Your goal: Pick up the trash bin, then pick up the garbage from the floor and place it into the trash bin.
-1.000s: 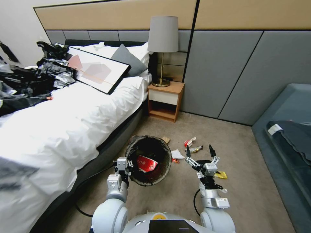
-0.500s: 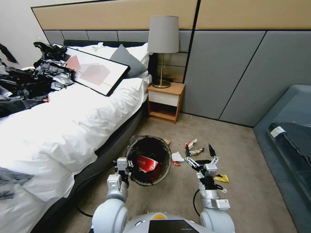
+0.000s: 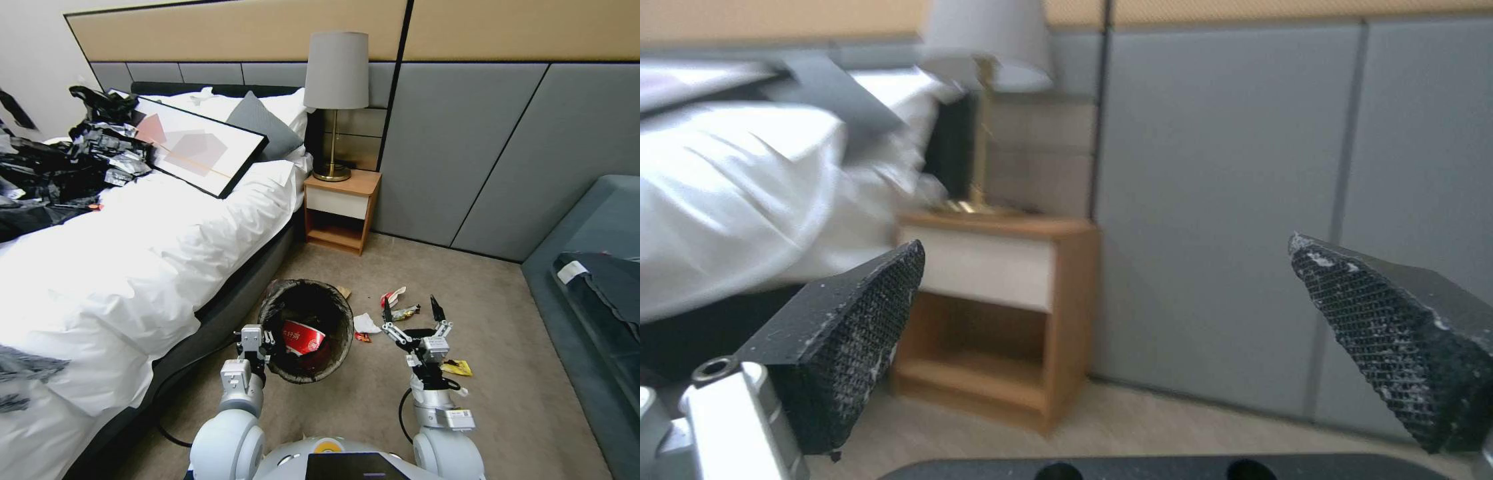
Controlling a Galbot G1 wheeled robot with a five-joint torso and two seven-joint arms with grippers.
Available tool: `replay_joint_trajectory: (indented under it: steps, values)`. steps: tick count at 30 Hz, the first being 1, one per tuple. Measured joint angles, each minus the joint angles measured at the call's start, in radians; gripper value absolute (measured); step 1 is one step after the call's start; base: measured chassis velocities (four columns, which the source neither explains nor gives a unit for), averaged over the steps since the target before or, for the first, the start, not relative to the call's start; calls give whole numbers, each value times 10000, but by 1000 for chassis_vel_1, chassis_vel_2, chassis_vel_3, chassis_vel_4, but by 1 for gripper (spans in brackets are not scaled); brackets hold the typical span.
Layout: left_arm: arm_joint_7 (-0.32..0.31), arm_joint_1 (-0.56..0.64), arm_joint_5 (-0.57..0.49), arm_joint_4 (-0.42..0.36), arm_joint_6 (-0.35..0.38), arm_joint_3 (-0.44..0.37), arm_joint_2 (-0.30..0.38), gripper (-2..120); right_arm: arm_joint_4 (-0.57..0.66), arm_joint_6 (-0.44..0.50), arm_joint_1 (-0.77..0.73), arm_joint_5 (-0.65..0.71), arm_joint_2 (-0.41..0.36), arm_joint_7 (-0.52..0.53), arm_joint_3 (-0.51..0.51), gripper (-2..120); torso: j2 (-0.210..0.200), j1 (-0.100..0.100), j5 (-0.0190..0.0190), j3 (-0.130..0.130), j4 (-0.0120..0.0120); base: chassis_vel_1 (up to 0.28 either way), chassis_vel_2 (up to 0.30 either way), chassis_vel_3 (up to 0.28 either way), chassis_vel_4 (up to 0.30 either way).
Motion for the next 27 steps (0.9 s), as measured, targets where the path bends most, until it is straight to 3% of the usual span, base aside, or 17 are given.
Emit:
replay_joint_trajectory:
  steps: [9,17,27]
  values:
    - [0,56,18,-52,-1,-54,53,0,-1748,-1258,1029,411,-868,721,1172,100,0,0,2,1,0,0,0,0,0]
    - [-1,65,74,-44,-21,-46,56,0,-3651,-1636,1756,807,-1468,634,1852,100,0,1,0,1,2,0,0,0,0]
    - [0,78,83,-59,-22,-21,86,0,-5810,-1934,2395,1096,-1759,624,2000,100,0,1,0,1,2,0,0,0,0]
